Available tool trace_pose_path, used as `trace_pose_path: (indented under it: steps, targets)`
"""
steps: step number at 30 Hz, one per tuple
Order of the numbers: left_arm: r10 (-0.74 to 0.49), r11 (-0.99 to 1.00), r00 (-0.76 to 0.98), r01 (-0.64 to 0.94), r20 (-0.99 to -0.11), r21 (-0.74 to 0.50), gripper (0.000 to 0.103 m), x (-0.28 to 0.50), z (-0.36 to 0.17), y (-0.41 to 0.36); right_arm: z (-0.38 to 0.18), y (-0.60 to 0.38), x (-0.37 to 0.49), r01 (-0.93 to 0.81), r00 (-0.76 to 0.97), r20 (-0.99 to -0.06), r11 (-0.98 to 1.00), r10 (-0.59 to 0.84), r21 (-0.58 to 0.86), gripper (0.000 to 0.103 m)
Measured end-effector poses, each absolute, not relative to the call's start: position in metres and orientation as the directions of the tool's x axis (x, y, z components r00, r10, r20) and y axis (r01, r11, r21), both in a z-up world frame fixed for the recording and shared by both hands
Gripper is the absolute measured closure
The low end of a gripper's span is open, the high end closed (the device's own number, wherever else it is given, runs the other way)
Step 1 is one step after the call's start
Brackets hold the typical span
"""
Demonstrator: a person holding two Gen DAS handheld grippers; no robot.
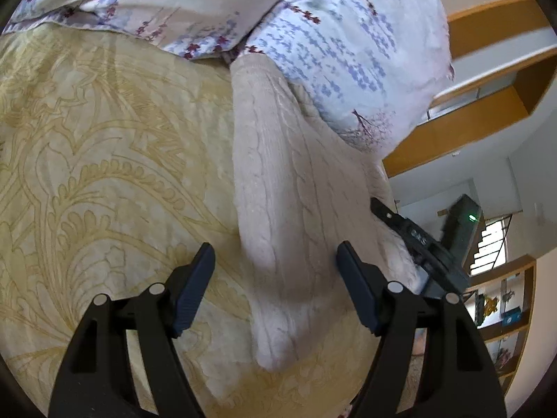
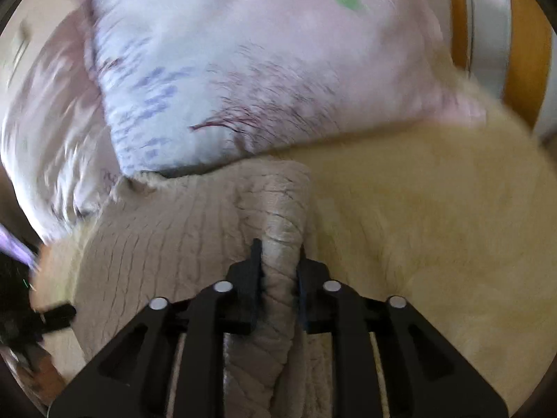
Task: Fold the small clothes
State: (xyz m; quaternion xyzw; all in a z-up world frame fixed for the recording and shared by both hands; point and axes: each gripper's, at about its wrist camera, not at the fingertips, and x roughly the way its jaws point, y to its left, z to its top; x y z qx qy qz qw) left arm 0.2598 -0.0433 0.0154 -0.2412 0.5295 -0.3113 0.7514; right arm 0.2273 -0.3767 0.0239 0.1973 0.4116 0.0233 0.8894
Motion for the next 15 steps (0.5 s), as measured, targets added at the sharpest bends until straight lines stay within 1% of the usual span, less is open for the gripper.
trace_pose_path:
  steps: [2,4,7,11,15]
  targets:
    - [-0.719,0.695,0.249,0.237,-0.649,-0.679,0.031,0.254,0.019,-0.044,0.026,-0.393,0.218,0.159,0.669,-0.707,0.884,0.230,0.439,0.067]
    - [-0.712,0.702,0.248,0.258,-0.657,-0.664,0.031,0.248,0.021,-0.045,0.032,-0.404,0.201,0.184,0.688,-0.692,0.869,0.220,0.459,0.061]
    - [-0.727,0.687,0.238,0.266,-0.644,-0.677,0.031,0.242,0.019,-0.043,0.044,-0.408,0.171,0.154,0.718,-0.655,0.863,0.237,0.481,0.061]
    - [-0.743,0.670,0.216,0.256,-0.634,-0.697,0.031,0.236,0.015,-0.045,0.059,-0.391,0.139,0.071,0.733,-0.616,0.869,0.287,0.490,0.061]
    - [-0.734,0.679,0.217,0.253,-0.644,-0.689,0.031,0.229,0.013,-0.045,0.065,-0.372,0.126,0.023,0.725,-0.617,0.884,0.306,0.467,0.061]
